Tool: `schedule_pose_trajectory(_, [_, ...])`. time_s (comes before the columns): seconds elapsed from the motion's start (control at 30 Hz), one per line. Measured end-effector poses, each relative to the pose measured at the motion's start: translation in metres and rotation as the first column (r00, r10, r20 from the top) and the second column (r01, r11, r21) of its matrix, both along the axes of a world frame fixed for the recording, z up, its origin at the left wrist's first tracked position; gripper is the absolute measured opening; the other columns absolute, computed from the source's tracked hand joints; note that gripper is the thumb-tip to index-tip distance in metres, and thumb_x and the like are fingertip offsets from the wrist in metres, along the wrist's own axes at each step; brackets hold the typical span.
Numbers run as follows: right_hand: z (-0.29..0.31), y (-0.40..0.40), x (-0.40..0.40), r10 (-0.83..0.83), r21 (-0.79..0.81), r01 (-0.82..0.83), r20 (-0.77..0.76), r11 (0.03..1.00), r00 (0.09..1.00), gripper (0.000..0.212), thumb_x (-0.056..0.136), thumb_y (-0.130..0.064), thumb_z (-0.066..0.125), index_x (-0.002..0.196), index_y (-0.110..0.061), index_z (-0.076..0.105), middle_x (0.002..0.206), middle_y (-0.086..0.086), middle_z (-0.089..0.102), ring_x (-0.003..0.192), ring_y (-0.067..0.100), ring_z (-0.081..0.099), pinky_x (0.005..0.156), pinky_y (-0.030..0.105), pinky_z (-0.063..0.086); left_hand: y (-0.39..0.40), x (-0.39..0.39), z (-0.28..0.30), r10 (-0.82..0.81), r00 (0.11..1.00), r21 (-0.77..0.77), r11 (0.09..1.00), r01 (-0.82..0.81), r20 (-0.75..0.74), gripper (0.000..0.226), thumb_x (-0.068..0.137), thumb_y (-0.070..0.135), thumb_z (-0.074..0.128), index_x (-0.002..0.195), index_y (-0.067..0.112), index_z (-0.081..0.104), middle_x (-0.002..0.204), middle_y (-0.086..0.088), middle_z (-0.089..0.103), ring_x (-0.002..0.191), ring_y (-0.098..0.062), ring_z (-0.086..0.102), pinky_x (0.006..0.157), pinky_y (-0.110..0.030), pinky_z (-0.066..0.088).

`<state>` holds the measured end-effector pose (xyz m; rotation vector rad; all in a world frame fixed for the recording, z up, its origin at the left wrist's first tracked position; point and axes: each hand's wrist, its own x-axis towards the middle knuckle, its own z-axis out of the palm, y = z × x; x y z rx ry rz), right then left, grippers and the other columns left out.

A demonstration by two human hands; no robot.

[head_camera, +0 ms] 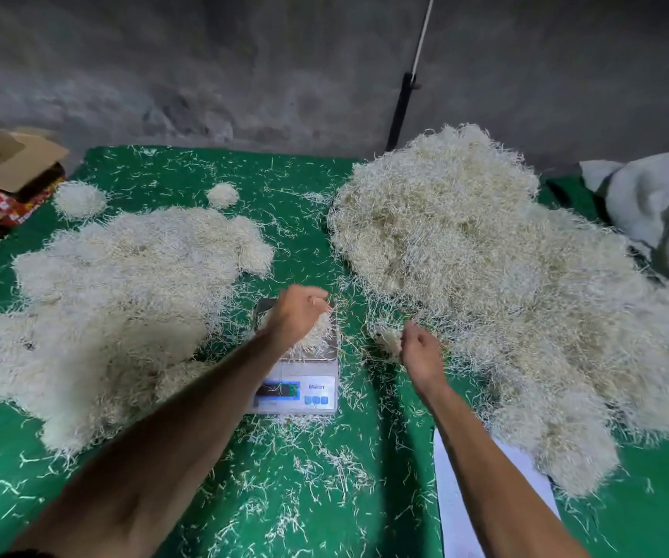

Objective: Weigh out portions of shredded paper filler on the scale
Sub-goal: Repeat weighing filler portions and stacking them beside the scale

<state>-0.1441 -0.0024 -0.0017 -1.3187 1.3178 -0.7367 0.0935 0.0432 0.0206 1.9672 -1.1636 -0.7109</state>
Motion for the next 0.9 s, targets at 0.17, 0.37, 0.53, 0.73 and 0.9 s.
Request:
schedule_pose_trajectory(0.17, [-0.015, 0.003, 0.010, 0.091, -0.115, -0.134, -0.323, 0.984, 0.942, 0.030, 0.108, -0.016, 0.047, 0.113, 0.007, 0.065, 0.128, 0.019, 0.066, 0.112, 0.048, 0.063, 0.074, 0.024, 0.057, 0.009, -0.006, 0.000, -0.192, 0.938, 0.012, 0.980, 0.197, 0.288, 0.053, 0.090, 0.011, 0.071, 0.140, 0.025, 0.057, 0.148, 0.001, 0.053, 0.127, -0.019, 0.053, 0.105, -0.038, 0.047])
schedule_pose_trajectory(0.37, [-0.014, 0.024, 0.021, 0.045, -0.167, -0.098, -0.295, 0.981, 0.954, 0.054, 0.107, -0.048, 0.039, 0.136, -0.007, 0.059, 0.138, 0.013, 0.062, 0.126, 0.028, 0.060, 0.106, 0.043, 0.046, 0.044, -0.003, -0.005, -0.021, 0.999, -0.102, 0.994, 0.026, 0.042, 0.093, 0.082, 0.024, 0.081, 0.158, 0.026, 0.027, 0.158, -0.006, 0.037, 0.143, -0.022, 0.036, 0.116, -0.047, 0.038])
schedule_pose_trajectory(0.53, [-0.017, 0.040, 0.030, 0.079, -0.164, -0.109, -0.177, 0.980, 0.981, 0.063, 0.105, -0.059, 0.032, 0.148, -0.015, 0.046, 0.148, 0.006, 0.054, 0.135, 0.020, 0.050, 0.106, 0.032, 0.035, 0.081, 0.040, -0.001, 0.169, 0.964, -0.158, 0.966, -0.203, -0.205, 0.098, 0.079, 0.044, 0.083, 0.157, 0.021, 0.028, 0.157, -0.011, 0.040, 0.133, -0.016, 0.044, 0.105, -0.036, 0.041])
schedule_pose_trajectory(0.73, [-0.013, 0.059, 0.062, 0.130, -0.134, -0.141, -0.093, 0.981, 0.987, 0.038, 0.107, -0.051, 0.036, 0.135, -0.032, 0.052, 0.119, -0.019, 0.058, 0.110, -0.001, 0.055, 0.094, 0.018, 0.039, 0.121, 0.067, -0.026, 0.268, 0.946, -0.052, 0.958, -0.282, -0.182, 0.084, 0.083, 0.035, 0.081, 0.150, 0.008, 0.038, 0.142, -0.021, 0.053, 0.121, -0.031, 0.058, 0.088, -0.028, 0.047])
schedule_pose_trajectory(0.9, [-0.013, 0.066, 0.083, 0.166, -0.151, -0.185, -0.126, 0.971, 0.978, 0.016, 0.109, -0.039, 0.039, 0.114, -0.039, 0.054, 0.106, -0.024, 0.056, 0.088, -0.016, 0.061, 0.071, -0.001, 0.043, 0.134, 0.063, -0.034, 0.274, 0.905, -0.064, 0.948, -0.311, -0.324, 0.083, 0.083, 0.032, 0.082, 0.152, 0.015, 0.039, 0.150, -0.009, 0.049, 0.132, -0.022, 0.052, 0.100, -0.031, 0.048])
